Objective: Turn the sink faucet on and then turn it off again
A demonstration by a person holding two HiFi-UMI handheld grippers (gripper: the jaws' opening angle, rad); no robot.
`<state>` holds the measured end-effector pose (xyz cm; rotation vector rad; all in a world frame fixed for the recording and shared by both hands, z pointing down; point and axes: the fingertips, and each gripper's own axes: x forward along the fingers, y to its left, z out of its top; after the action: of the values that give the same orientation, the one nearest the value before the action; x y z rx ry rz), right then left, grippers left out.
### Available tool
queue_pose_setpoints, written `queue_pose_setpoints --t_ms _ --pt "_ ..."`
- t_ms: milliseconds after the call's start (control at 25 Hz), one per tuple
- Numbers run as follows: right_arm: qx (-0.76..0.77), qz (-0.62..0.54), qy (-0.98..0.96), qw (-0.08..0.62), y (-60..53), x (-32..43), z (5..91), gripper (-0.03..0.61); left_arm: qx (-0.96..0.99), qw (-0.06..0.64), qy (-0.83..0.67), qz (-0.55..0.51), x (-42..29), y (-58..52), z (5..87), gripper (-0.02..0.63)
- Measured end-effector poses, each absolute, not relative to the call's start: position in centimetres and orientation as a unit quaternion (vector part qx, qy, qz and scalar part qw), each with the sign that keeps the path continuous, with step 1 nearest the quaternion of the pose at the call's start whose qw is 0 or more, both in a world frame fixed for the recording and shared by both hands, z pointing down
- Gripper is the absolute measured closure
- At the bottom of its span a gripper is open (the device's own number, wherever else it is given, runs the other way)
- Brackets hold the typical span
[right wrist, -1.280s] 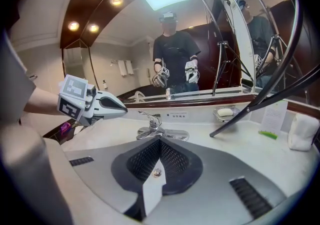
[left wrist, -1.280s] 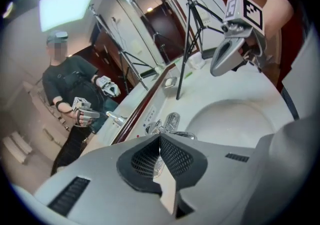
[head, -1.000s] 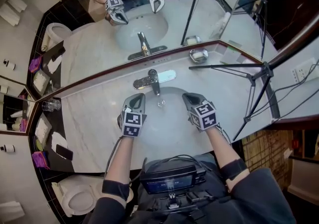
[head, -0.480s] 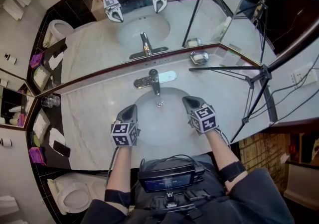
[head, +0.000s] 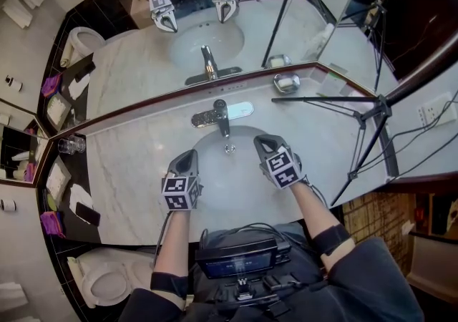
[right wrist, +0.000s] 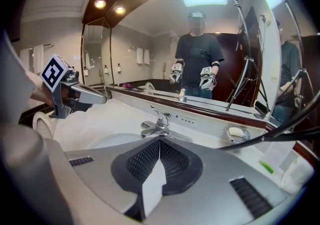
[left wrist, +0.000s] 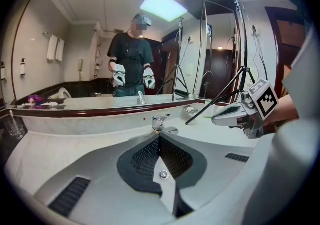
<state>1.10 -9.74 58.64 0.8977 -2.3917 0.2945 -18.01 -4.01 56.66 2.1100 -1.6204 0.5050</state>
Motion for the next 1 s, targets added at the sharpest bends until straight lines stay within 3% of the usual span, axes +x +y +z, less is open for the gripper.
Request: queue_pose_setpoints --t_ms 280,480,720,1000 --pt "0.27 -0.018 -0.894 0.356 -12.3 -3.5 60.1 0.521 0.763 0.221 -0.579 0.186 -17.6 -4.6 57.5 0.611" --pt "0.214 -0.155 -0.873 0.41 -13.5 -7.0 60.3 0.385 0.76 0.224 -0.58 0.188 -18.0 -4.5 58.1 0.611" --pt "0.169 -0.283 -0.831 0.448 -15.7 -10.0 60.6 0.382 0.753 0.232 -0.587 0.185 -18.7 -4.2 58.8 0.611" --pt "0.116 -0.338 -0.804 0.475 -16.8 -12.1 62.2 0.383 0.744 0.244 -0.596 0.181 -19.5 -3.9 59.7 0.611"
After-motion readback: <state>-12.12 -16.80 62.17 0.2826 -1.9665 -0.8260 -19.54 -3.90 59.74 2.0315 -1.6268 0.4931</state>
